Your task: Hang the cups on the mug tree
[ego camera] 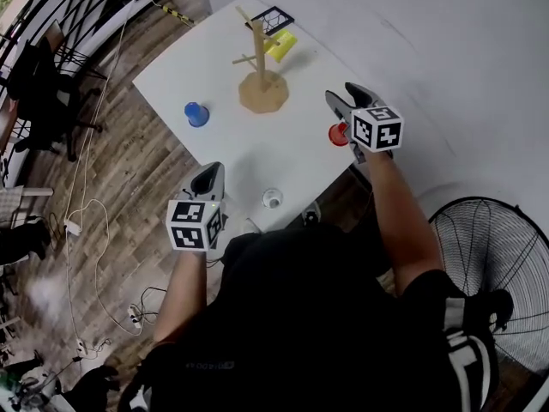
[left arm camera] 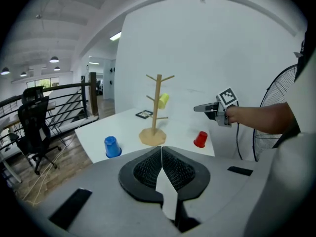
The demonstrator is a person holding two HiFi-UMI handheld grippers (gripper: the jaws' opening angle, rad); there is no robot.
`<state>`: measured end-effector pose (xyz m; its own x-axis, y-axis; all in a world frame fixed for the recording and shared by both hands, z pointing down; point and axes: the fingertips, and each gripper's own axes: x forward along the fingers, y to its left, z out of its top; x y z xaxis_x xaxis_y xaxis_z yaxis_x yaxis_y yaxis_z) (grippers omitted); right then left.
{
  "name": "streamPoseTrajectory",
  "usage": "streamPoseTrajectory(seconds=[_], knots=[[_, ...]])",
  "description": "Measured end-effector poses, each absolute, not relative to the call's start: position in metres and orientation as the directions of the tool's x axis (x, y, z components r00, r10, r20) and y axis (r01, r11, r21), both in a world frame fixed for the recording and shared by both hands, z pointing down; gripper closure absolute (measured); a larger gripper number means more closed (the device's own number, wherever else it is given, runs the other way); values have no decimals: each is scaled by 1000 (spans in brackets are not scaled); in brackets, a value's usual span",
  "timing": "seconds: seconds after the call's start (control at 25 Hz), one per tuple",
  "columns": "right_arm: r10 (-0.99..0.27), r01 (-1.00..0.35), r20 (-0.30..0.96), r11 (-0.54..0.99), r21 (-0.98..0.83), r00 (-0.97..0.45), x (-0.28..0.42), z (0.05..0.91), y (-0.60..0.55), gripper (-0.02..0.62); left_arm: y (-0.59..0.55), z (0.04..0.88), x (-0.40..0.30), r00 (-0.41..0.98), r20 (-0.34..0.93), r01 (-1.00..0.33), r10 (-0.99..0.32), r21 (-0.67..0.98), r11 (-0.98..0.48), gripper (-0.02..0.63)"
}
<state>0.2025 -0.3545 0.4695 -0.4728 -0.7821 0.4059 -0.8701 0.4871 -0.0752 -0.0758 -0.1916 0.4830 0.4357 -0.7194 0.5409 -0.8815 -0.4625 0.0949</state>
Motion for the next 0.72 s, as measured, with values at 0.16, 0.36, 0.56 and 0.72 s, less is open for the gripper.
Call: streamPoseTrajectory(seconds=[0.16, 0.36, 0.56, 0.72], knots=[[-782, -891, 452, 450, -67, -429, 226, 495, -343, 353, -197, 485, -69, 454, 542, -869, -707, 94, -486, 589], [-758, -906, 532, 420, -46, -378, 247, 534, -322, 351, -200, 487, -62, 469, 549, -857, -692, 92, -508, 589], [-723, -912, 591, 408, -50, -356, 257, 567, -307, 351, -199, 489, -56, 481, 560, -845, -675, 90, -527, 589], [-697, -909, 625, 415, -46, -351, 257, 586, -301, 351, -199, 492, -53, 485, 567, -840, -666, 89, -536, 589]])
